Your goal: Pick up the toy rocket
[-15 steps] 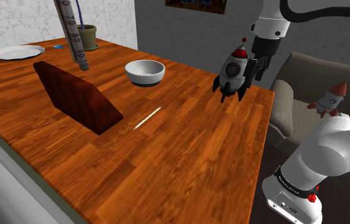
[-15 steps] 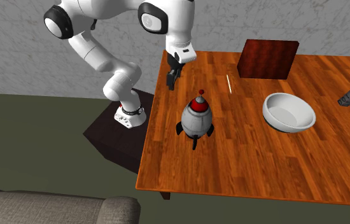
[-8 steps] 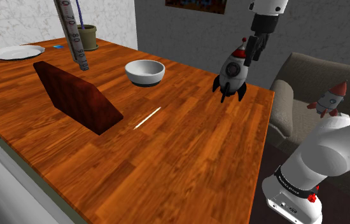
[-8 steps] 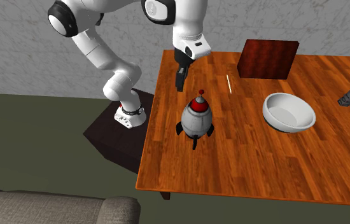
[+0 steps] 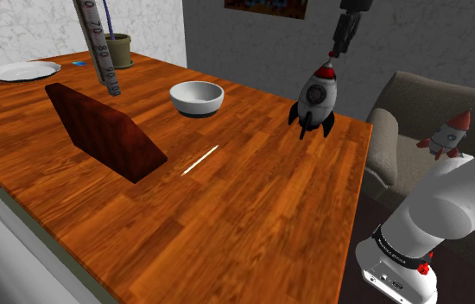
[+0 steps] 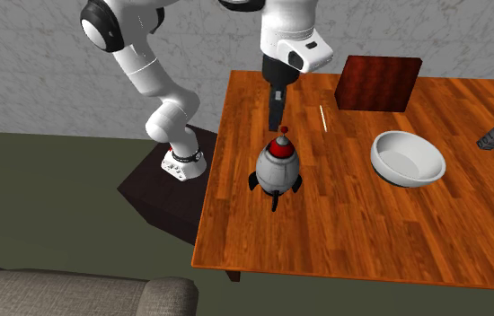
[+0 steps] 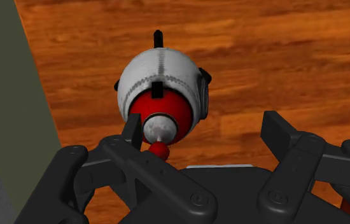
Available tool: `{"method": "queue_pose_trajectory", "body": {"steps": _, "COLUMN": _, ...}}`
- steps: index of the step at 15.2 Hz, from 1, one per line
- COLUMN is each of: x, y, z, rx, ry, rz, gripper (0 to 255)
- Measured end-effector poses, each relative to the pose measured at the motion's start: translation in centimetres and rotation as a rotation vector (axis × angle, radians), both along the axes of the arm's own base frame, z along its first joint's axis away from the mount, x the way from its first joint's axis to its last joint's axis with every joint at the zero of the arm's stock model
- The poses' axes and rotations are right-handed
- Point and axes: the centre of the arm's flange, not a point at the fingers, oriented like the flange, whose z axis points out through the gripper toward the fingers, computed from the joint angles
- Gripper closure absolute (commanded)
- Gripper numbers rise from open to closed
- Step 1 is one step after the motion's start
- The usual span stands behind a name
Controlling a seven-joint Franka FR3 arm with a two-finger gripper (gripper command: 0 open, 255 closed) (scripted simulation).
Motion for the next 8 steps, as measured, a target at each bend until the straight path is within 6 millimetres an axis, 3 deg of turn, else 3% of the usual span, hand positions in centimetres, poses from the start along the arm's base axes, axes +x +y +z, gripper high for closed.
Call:
{"method": "queue_pose_trajectory", "body": {"steps": 4, "x": 3.0, "y": -2.2, "z": 2.6, "rx": 0.006, "ry": -0.011, "rz": 0.048, "gripper": 0}}
{"method": "queue_pose_trajectory", "body": {"steps": 8, "x": 3.4, "y": -2.5, "z": 1.2, "rx": 0.006, "ry": -0.013, "rz": 0.056, "gripper": 0}}
